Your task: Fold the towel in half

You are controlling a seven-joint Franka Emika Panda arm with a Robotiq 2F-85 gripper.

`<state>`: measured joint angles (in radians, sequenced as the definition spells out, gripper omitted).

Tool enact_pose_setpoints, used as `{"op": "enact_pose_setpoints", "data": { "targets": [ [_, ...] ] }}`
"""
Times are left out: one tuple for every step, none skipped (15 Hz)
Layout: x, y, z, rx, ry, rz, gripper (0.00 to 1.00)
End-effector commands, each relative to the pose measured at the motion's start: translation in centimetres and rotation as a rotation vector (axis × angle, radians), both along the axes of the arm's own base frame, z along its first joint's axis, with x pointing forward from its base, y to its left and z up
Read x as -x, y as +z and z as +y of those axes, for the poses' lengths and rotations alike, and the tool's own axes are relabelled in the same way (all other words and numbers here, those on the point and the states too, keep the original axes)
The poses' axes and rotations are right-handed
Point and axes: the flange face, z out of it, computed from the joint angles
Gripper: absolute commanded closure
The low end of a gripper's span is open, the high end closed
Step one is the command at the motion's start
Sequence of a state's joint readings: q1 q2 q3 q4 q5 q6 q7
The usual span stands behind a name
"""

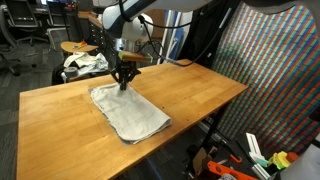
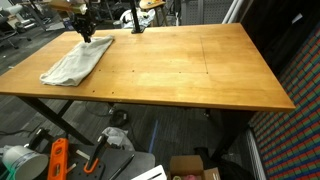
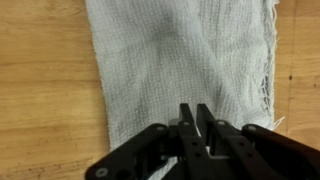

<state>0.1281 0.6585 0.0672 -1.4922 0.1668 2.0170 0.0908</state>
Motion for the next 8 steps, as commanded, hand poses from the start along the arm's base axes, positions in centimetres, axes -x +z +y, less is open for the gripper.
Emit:
{"op": "enact_pose_setpoints", "data": {
  "targets": [
    [-1.1,-0.5,-0.4,0.004,0.008,0.037,0.85],
    [-1.3,-0.9,-0.5,-0.003,0.004,0.035,0.85],
    [-1.4,-1.3,-0.6,-0.004,0.001,0.029,0.84],
    [-1.6,-1.6,-0.7,-0.004,-0.007,0.02,0.85],
    [-1.8,-1.9,-0.8,-0.006,-0.014,0.016,0.83],
    [-2.0,-2.1,-0.9,-0.006,-0.021,0.009,0.84],
    [-2.2,-2.3,-1.2,-0.007,-0.03,0.001,0.84],
    [-2.5,-2.5,-1.3,-0.006,-0.035,-0.005,0.85]
  ]
}}
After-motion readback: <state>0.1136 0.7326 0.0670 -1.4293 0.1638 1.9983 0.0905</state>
